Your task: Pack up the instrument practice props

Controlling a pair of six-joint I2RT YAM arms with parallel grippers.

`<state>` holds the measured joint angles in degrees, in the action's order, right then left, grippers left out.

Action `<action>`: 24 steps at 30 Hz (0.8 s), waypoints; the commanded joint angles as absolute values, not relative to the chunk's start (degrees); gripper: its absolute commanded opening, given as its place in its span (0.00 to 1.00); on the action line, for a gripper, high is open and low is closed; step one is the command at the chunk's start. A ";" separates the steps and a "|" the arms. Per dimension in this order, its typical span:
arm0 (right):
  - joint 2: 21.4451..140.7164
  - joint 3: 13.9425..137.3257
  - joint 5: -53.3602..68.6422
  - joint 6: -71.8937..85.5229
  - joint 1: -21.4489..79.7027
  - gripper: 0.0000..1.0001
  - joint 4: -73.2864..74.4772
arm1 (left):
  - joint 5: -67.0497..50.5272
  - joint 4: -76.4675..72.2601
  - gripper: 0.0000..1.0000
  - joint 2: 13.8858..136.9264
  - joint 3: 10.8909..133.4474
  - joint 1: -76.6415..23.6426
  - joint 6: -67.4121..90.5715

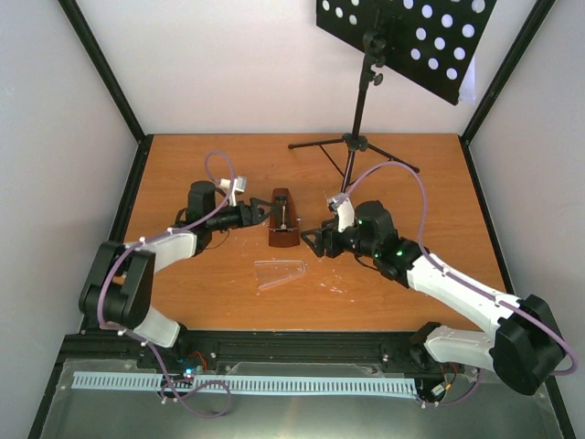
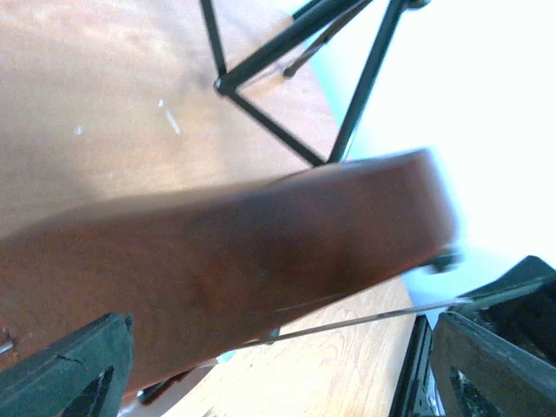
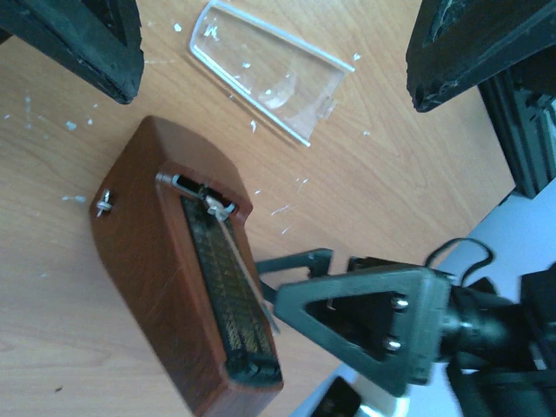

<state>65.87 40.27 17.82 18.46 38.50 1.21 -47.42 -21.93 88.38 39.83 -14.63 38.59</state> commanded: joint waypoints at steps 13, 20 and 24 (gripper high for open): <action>81.05 52.56 35.01 -0.06 31.40 0.97 -13.17 | -48.82 14.31 0.94 87.17 69.08 -14.11 24.39; 90.04 56.19 40.69 -5.31 28.29 0.97 -17.52 | -52.23 14.17 0.77 91.66 70.39 -14.06 19.66; 92.75 56.41 42.21 -9.15 28.00 0.98 -18.97 | -52.26 14.32 0.64 92.95 70.77 -14.06 17.89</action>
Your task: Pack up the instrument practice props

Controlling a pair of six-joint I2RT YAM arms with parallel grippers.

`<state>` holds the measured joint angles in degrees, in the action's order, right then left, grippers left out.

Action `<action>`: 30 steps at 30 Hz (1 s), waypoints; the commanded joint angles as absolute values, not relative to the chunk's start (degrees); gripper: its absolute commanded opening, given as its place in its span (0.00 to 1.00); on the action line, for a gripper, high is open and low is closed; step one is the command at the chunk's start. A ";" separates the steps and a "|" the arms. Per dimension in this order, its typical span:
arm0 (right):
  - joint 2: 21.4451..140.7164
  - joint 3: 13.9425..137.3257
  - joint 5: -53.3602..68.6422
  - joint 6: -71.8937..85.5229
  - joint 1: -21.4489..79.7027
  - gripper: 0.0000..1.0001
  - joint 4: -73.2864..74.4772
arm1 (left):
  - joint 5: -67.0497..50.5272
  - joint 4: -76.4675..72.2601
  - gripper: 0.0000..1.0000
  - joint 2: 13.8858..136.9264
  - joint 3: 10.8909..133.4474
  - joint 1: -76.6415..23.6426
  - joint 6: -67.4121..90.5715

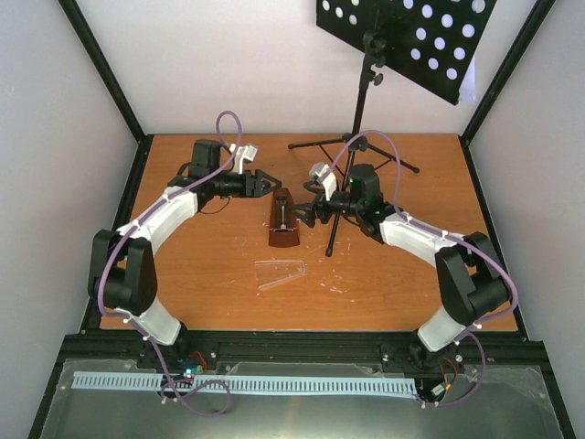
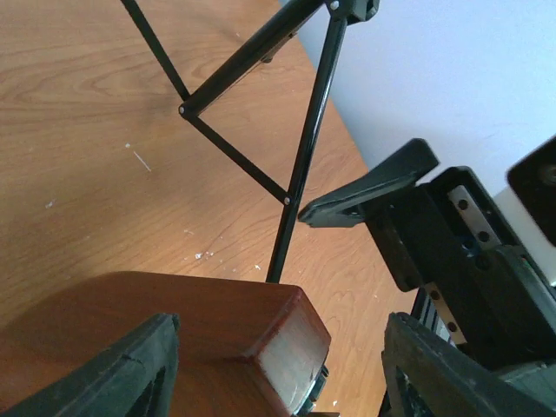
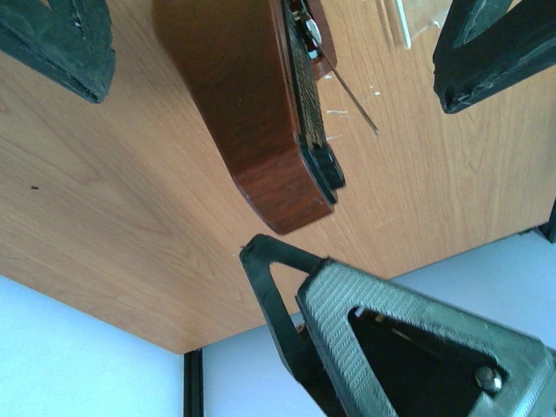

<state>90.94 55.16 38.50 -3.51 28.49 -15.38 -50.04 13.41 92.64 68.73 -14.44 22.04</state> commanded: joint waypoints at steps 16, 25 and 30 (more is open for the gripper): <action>100.22 59.13 43.39 -10.62 28.04 1.00 -19.40 | -53.54 10.61 0.43 97.35 68.82 -14.06 18.12; 102.31 59.62 42.88 -8.64 28.02 0.99 -21.93 | -53.32 10.56 0.42 97.44 68.58 -14.13 17.48; 102.16 58.94 41.98 -7.49 28.01 0.96 -23.34 | -53.86 10.11 0.40 97.83 68.37 -14.12 17.75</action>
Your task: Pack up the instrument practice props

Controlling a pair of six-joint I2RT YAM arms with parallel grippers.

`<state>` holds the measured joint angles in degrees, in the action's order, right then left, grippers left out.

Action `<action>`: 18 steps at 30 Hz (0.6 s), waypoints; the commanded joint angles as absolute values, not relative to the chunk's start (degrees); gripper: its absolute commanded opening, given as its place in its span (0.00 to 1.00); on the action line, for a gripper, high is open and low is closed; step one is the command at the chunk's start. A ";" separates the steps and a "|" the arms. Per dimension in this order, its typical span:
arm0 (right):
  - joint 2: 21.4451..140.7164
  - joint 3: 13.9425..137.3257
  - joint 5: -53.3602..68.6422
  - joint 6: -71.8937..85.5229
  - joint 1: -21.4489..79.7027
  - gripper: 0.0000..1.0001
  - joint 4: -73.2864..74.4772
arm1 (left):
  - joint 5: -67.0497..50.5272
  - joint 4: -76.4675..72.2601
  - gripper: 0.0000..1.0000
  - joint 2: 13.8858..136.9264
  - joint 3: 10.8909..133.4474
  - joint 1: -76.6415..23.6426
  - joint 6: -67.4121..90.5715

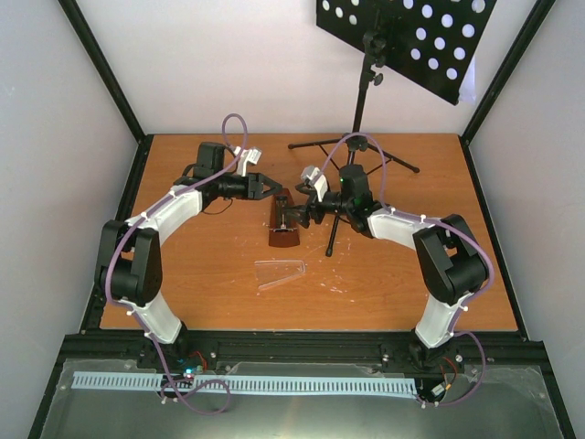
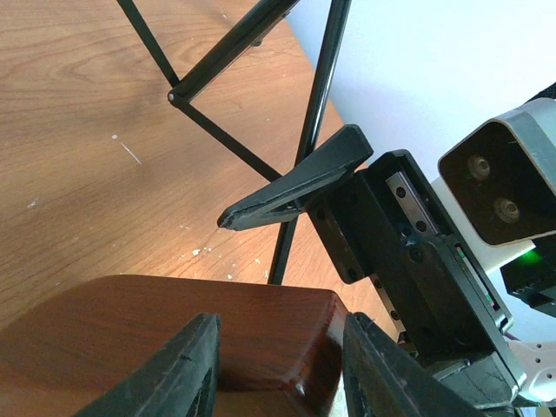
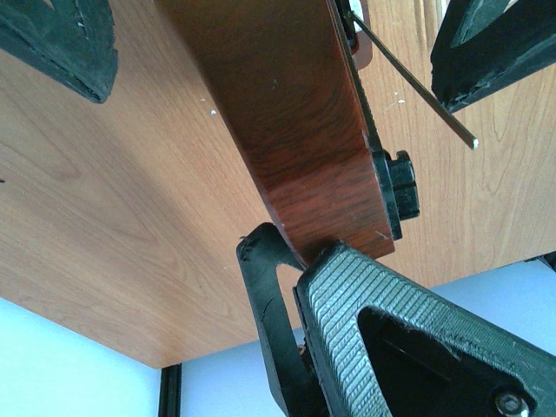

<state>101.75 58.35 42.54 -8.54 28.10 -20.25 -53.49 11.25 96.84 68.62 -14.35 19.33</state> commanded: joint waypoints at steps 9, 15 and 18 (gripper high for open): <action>102.47 58.54 42.70 -5.79 27.36 0.80 -25.11 | -54.10 9.72 0.39 97.83 67.93 -14.06 17.56; 103.03 58.49 43.27 -4.79 26.82 0.74 -25.82 | -54.05 9.67 0.38 97.95 67.84 -14.06 17.31; 103.39 58.77 43.49 -4.44 26.57 0.73 -26.01 | -54.14 9.67 0.37 98.00 67.76 -14.08 17.18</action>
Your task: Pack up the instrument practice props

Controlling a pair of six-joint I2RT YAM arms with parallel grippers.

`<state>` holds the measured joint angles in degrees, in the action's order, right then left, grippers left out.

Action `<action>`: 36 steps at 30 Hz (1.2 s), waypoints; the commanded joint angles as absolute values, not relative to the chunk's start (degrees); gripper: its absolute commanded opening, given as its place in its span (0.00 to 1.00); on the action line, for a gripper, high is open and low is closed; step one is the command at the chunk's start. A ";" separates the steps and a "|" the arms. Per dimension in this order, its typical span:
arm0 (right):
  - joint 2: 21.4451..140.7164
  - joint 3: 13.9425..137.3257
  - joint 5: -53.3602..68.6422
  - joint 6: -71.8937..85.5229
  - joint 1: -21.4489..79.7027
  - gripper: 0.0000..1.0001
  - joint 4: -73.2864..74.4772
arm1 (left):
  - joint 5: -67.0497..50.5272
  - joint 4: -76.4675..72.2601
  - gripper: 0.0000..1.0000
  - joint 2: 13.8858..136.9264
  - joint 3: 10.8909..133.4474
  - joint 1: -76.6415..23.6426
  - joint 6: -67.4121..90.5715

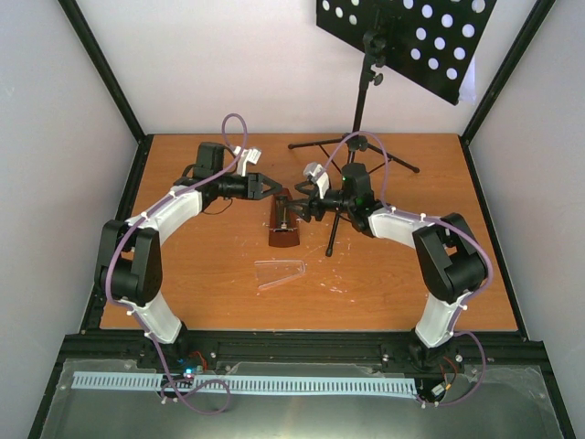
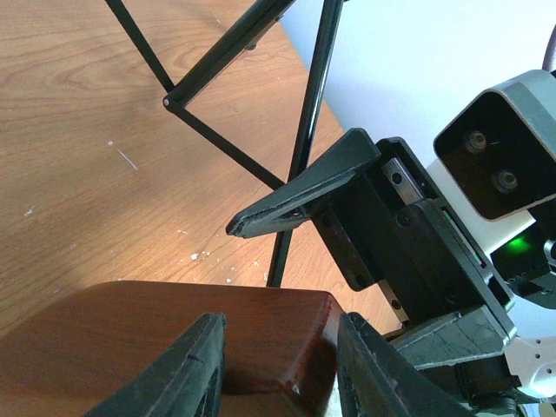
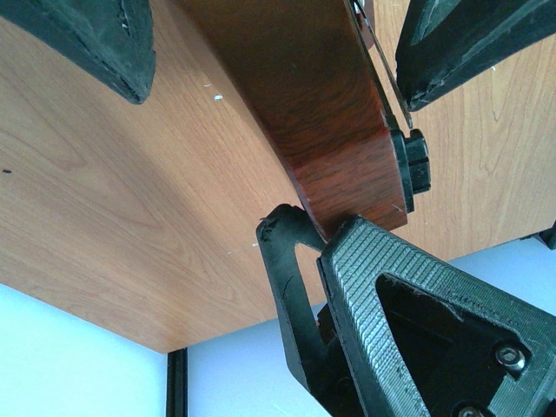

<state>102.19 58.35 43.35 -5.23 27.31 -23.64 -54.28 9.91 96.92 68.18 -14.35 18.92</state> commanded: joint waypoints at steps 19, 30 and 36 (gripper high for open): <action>106.06 61.18 45.13 -2.86 26.28 0.71 -26.37 | -54.67 9.62 0.36 98.21 67.57 -14.10 16.79; 106.96 62.31 46.09 -2.98 26.28 0.71 -25.84 | -55.28 9.67 0.36 98.93 67.72 -14.07 16.93; 107.38 62.66 46.23 -2.95 26.28 0.71 -25.63 | -55.45 9.67 0.36 98.97 67.72 -14.11 17.05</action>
